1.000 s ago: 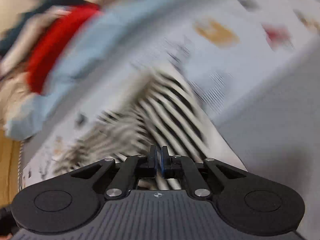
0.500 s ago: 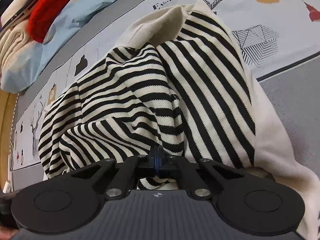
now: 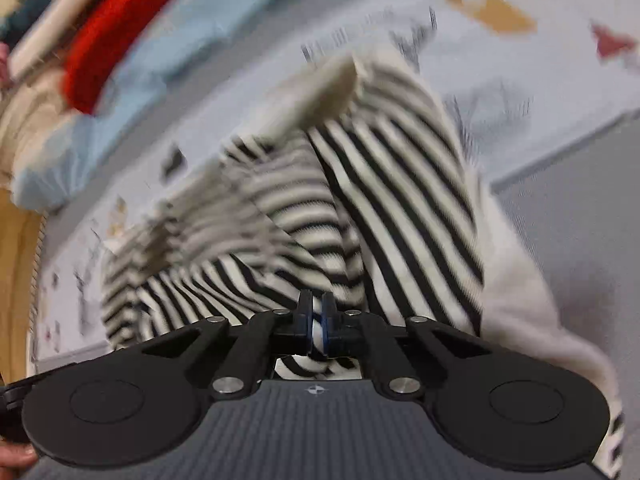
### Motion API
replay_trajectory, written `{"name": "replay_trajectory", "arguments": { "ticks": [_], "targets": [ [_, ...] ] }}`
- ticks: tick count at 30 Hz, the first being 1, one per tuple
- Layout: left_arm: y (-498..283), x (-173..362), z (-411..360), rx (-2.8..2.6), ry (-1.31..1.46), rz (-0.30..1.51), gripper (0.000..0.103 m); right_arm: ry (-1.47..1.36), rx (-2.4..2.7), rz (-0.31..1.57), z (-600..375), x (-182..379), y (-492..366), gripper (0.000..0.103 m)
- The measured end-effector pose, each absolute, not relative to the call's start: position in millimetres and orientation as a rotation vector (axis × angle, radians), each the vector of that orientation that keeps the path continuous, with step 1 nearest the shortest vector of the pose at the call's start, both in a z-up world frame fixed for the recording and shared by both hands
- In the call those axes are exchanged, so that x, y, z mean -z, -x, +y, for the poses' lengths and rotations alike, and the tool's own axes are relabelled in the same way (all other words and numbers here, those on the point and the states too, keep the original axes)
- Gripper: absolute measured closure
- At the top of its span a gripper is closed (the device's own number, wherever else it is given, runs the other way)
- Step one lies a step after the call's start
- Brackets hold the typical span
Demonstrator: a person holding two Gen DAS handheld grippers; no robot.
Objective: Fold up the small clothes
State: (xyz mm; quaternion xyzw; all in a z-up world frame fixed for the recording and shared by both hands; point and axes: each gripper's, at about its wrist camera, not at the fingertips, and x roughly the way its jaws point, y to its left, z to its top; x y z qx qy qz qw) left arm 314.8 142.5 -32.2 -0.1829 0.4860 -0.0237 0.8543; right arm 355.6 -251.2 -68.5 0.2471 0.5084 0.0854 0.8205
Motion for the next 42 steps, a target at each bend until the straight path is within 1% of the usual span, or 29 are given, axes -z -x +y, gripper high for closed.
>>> {"name": "replay_trajectory", "arguments": {
  "ticks": [2, 6, 9, 11, 14, 16, 18, 20, 22, 24, 26, 27, 29, 32, 35, 38, 39, 42],
  "targets": [
    [-297.6, 13.4, 147.4, 0.019, 0.401, 0.977, 0.064, -0.512, -0.181, 0.985, -261.4, 40.5, -342.5, 0.098],
    [-250.2, -11.4, 156.6, 0.043, 0.490, 0.979, 0.064, -0.520, -0.181, 0.829, -292.9, -8.7, -303.4, 0.098],
    [-210.9, -29.9, 162.0, 0.055, 0.417, 0.955, 0.064, -0.451, -0.174, 0.747, -320.9, -39.6, -258.7, 0.098],
    [-183.3, -34.1, 171.7, 0.049, 0.385, 0.945, 0.064, -0.404, -0.172, 0.729, -333.9, -47.5, -228.0, 0.098],
    [-139.2, -33.4, 188.5, 0.044, 0.395, 0.934, 0.064, -0.395, -0.188, 0.754, -350.7, -39.7, -179.9, 0.098],
    [-116.0, -23.4, 200.5, 0.019, 0.426, 0.923, 0.064, -0.374, -0.193, 0.772, -354.4, -26.3, -150.7, 0.098],
    [-103.8, -14.0, 218.7, 0.004, 0.578, 0.941, 0.064, -0.364, -0.171, 0.787, -360.9, -8.6, -124.0, 0.098],
    [-97.9, -7.1, 223.4, 0.017, 0.643, 0.937, 0.064, -0.423, -0.124, 0.858, -363.0, 1.1, -118.0, 0.096],
    [-98.5, 6.4, 224.8, -0.007, 0.676, 1.016, 0.063, -0.436, -0.130, 0.821, -364.5, -0.1, -112.5, 0.096],
    [-99.3, 19.8, 226.5, -0.059, 0.689, 1.099, 0.063, -0.392, -0.093, 0.854, -361.2, 6.0, -113.6, 0.095],
    [-99.7, 29.2, 229.0, -0.090, 0.685, 1.139, 0.063, -0.412, -0.082, 0.891, -361.4, 14.5, -115.9, 0.094],
    [-99.6, 32.0, 230.3, -0.106, 0.672, 1.158, 0.062, -0.418, -0.079, 0.913, -361.1, 18.9, -117.3, 0.093],
    [-99.2, 37.1, 233.5, -0.123, 0.653, 1.188, 0.062, -0.392, -0.062, 0.951, -358.0, 27.4, -119.0, 0.083],
    [-100.0, 47.1, 238.3, -0.121, 0.660, 1.228, 0.062, -0.341, -0.047, 1.025, -353.6, 41.2, -122.6, 0.072],
    [-106.3, 56.5, 232.0, -0.135, 0.645, 1.280, 0.062, -0.319, -0.052, 1.078, -352.6, 52.9, -123.8, 0.067],
    [-110.5, 66.1, 226.5, -0.167, 0.607, 1.335, 0.056, -0.298, -0.044, 1.118, -352.1, 62.7, -124.7, 0.066],
    [-111.9, 70.0, 224.2, -0.172, 0.592, 1.360, 0.053, -0.300, -0.036, 1.134, -352.6, 66.2, -125.5, 0.066],
    [-114.6, 79.9, 219.6, -0.197, 0.529, 1.422, 0.052, -0.315, -0.035, 1.168, -353.6, 71.9, -128.5, 0.066]
  ]
}}
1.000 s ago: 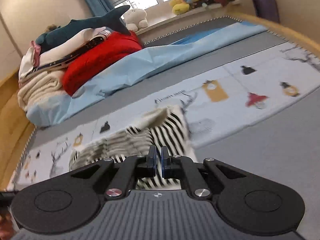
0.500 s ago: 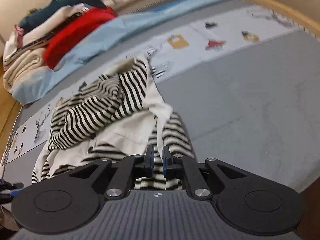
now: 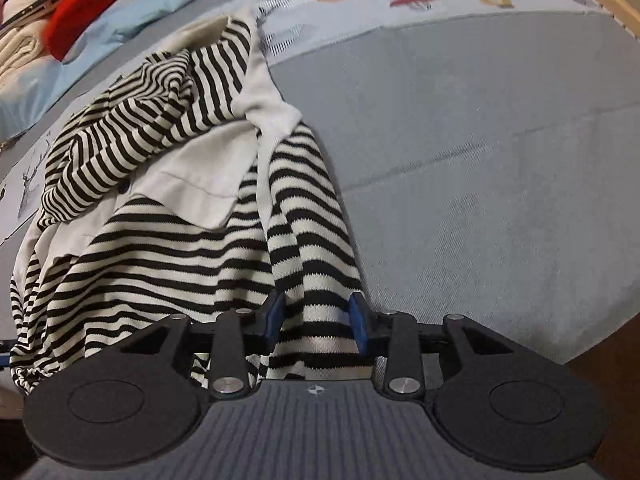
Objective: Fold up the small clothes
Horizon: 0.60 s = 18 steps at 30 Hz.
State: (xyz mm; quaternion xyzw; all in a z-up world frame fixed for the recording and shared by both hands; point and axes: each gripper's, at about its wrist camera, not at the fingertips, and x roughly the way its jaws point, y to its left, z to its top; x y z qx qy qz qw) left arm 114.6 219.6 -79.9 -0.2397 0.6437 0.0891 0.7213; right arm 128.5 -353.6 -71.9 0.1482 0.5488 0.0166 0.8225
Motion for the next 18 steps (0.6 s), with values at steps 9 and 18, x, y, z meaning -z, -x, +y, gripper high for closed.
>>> {"name": "replay_trajectory", "arguments": {
  "ticks": [9, 18],
  "targets": [
    [-102.6, 54.5, 231.3, -0.208, 0.529, 1.259, 0.086, -0.260, -0.034, 1.247, -345.5, 86.7, -129.4, 0.065],
    [-107.3, 73.5, 196.9, -0.128, 0.463, 1.395, 0.034, -0.253, -0.041, 1.254, -343.5, 86.2, -131.1, 0.065]
  ]
}}
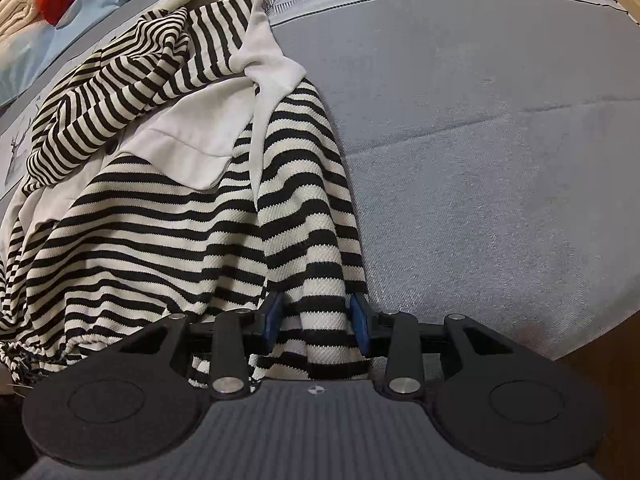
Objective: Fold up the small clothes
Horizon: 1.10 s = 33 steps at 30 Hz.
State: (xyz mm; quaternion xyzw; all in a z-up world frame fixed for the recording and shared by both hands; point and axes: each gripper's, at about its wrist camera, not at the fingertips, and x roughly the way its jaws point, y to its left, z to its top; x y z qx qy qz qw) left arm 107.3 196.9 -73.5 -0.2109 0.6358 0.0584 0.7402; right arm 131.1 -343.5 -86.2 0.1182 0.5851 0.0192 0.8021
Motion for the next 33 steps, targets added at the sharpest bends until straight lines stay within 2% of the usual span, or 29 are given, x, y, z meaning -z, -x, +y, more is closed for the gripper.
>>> {"name": "replay_trajectory", "arguments": {
  "ticks": [4, 6, 8, 9, 10, 11, 12, 13, 14, 16, 18, 20, 21, 22, 23, 25, 28, 33],
  "targets": [
    [-106.9, 79.1, 192.0, -0.164, 0.430, 1.415, 0.033, -0.238, -0.041, 1.267, -343.9, 87.8, -131.9, 0.065],
    [-105.3, 78.8, 192.0, -0.176, 0.433, 1.409, 0.037, -0.232, -0.037, 1.275, -344.2, 89.2, -131.7, 0.065],
    [-103.5, 76.1, 190.2, -0.138, 0.443, 1.393, 0.067, -0.230, -0.036, 1.277, -344.9, 89.5, -131.8, 0.065],
    [-103.8, 74.8, 188.1, -0.104, 0.458, 1.380, 0.086, -0.234, -0.036, 1.277, -345.1, 89.8, -132.0, 0.065],
    [-104.1, 70.7, 188.0, -0.089, 0.457, 1.365, 0.093, -0.237, -0.037, 1.278, -345.8, 90.1, -132.2, 0.065],
    [-104.3, 67.0, 187.7, -0.084, 0.451, 1.347, 0.094, -0.240, -0.038, 1.278, -346.1, 90.1, -132.5, 0.065],
    [-102.8, 62.7, 188.9, -0.074, 0.460, 1.322, 0.094, -0.242, -0.038, 1.277, -346.0, 89.9, -132.4, 0.067],
    [-101.4, 58.0, 190.4, -0.059, 0.484, 1.290, 0.095, -0.247, -0.041, 1.272, -346.1, 89.2, -132.4, 0.075],
    [-98.9, 51.6, 193.1, -0.045, 0.519, 1.254, 0.095, -0.254, -0.048, 1.264, -346.1, 88.2, -132.4, 0.089],
    [-94.3, 43.2, 197.4, -0.036, 0.579, 1.201, 0.095, -0.285, -0.070, 1.233, -347.6, 83.5, -131.9, 0.101],
    [-90.7, 40.6, 201.7, -0.050, 0.619, 1.195, 0.093, -0.329, -0.081, 1.187, -351.6, 76.8, -131.1, 0.101],
    [-91.1, 48.5, 203.2, -0.095, 0.628, 1.248, 0.085, -0.366, -0.071, 1.163, -357.6, 72.7, -131.1, 0.101],
    [-92.5, 55.1, 204.1, -0.112, 0.636, 1.284, 0.075, -0.376, -0.054, 1.165, -360.9, 73.3, -131.2, 0.101],
    [-93.8, 60.5, 205.5, -0.121, 0.648, 1.308, 0.069, -0.380, -0.032, 1.177, -363.3, 75.1, -131.4, 0.100],
    [-94.1, 65.0, 207.9, -0.125, 0.657, 1.323, 0.068, -0.384, -0.015, 1.195, -365.2, 77.8, -131.8, 0.096],
    [-96.3, 70.1, 212.6, -0.145, 0.672, 1.338, 0.065, -0.389, -0.019, 1.218, -363.9, 81.4, -131.9, 0.095],
    [-99.3, 77.9, 213.9, -0.163, 0.695, 1.369, 0.061, -0.347, -0.037, 1.245, -356.3, 84.0, -131.1, 0.084],
    [-103.9, 81.4, 202.1, -0.116, 0.649, 1.387, 0.062, -0.289, -0.052, 1.275, -349.1, 89.2, -130.9, 0.084]
  ]
}}
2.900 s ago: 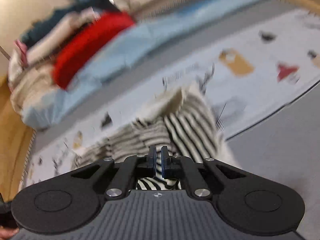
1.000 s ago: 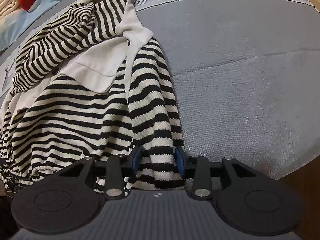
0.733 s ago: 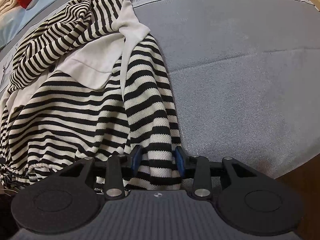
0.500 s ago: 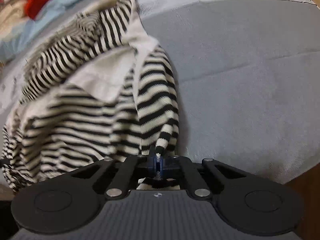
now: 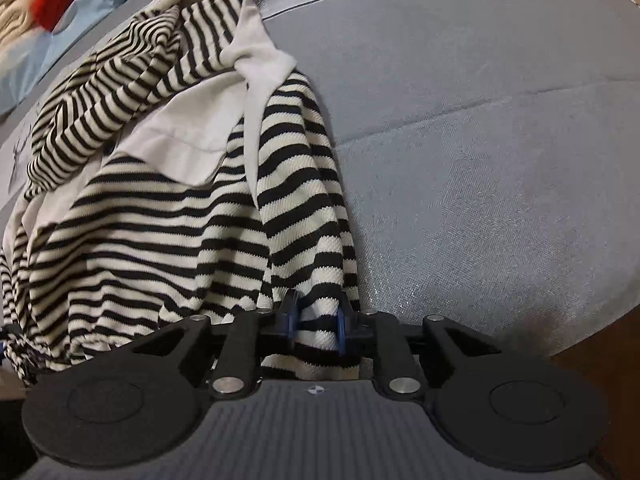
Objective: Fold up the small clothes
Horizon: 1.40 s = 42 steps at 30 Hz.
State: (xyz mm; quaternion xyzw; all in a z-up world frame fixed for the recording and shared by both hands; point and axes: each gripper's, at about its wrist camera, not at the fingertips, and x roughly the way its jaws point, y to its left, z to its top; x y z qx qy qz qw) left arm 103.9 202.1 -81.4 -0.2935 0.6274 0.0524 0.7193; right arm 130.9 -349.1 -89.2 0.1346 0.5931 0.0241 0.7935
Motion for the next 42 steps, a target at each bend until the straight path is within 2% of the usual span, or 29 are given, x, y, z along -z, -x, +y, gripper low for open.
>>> {"name": "replay_trajectory", "arguments": {
  "ticks": [1, 2, 3, 4, 7, 14, 23, 26, 31, 42],
  "targets": [
    [-103.9, 82.2, 198.8, -0.096, 0.641, 1.381, 0.077, -0.281, -0.061, 1.272, -348.6, 88.2, -131.2, 0.087],
    [-104.3, 79.2, 195.3, -0.072, 0.623, 1.365, 0.087, -0.280, -0.073, 1.265, -349.0, 86.7, -130.9, 0.098],
    [-104.5, 73.1, 190.5, -0.054, 0.586, 1.336, 0.095, -0.286, -0.087, 1.254, -348.3, 85.0, -130.8, 0.100],
    [-104.5, 64.5, 184.2, -0.038, 0.525, 1.307, 0.096, -0.299, -0.099, 1.230, -349.3, 81.1, -130.0, 0.101],
    [-98.6, 34.7, 170.9, 0.030, 0.428, 1.220, 0.096, -0.386, -0.144, 1.110, -359.0, 58.7, -124.3, 0.102],
    [-61.5, -42.4, 183.3, 0.108, 0.455, 1.008, 0.097, -0.667, -0.221, 0.846, -412.8, -0.2, -98.3, 0.102],
    [4.1, -124.1, 191.5, 0.229, 0.523, 0.881, 0.097, -0.710, -0.306, 0.658, -452.2, -84.0, -32.5, 0.102],
    [-2.0, -116.2, 191.5, 0.200, 0.557, 0.915, 0.097, -0.701, -0.295, 0.646, -456.6, -102.1, -14.9, 0.102],
    [-42.8, -80.1, 203.5, 0.121, 0.609, 0.958, 0.097, -0.703, -0.235, 0.736, -448.2, -81.3, -41.3, 0.102],
    [-190.2, -18.5, 241.6, -0.028, 0.741, 0.892, 0.097, -0.672, -0.148, 0.798, -400.4, -36.3, -207.8, 0.102]
  ]
}}
